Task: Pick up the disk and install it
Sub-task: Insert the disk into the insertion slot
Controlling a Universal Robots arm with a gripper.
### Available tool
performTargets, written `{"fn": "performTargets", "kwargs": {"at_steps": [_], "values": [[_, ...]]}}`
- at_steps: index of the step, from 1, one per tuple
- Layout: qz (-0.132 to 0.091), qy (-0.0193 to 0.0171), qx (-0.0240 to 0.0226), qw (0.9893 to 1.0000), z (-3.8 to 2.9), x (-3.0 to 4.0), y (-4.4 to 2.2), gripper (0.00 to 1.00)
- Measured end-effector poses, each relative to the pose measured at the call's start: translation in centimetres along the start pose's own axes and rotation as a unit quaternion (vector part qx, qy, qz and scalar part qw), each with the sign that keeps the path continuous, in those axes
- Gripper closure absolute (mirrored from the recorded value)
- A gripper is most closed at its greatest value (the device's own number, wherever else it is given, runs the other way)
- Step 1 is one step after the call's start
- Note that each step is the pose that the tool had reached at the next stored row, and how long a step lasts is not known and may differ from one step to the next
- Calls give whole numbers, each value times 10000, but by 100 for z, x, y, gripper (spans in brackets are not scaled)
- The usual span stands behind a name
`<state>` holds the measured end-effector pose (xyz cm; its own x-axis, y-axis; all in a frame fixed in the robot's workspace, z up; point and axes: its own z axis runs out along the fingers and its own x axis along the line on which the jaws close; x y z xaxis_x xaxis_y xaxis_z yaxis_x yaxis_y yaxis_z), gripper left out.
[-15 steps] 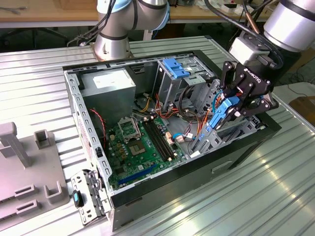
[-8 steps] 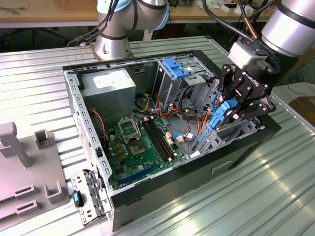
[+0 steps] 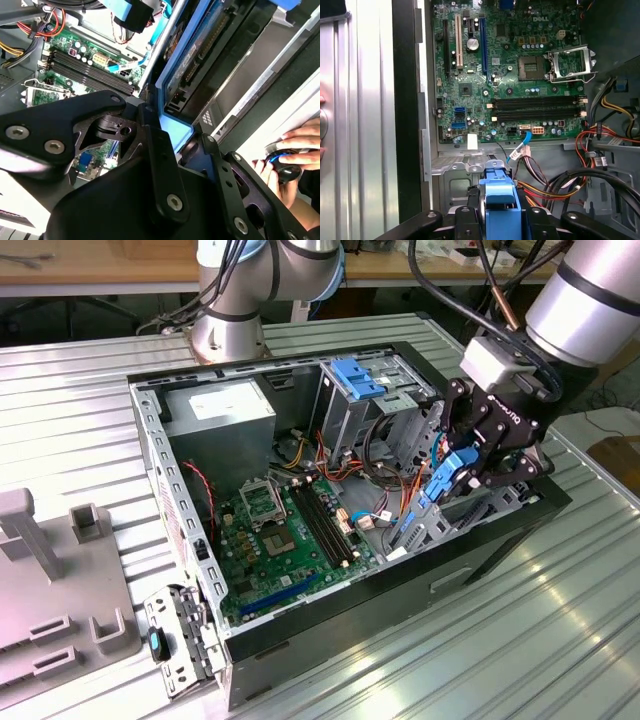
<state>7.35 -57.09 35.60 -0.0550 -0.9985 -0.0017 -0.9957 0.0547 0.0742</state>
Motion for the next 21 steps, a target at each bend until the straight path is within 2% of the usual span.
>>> {"fn": "performTargets", "kwargs": {"at_steps": [6,7,8,21], "values": [[2,-2,2,10000,3,0,-1,63],[-1,-6,0,10000,11,1,-2,62],[-1,-5,0,10000,11,1,-2,56],[0,-1,0,10000,0,0,-1,56]]}}
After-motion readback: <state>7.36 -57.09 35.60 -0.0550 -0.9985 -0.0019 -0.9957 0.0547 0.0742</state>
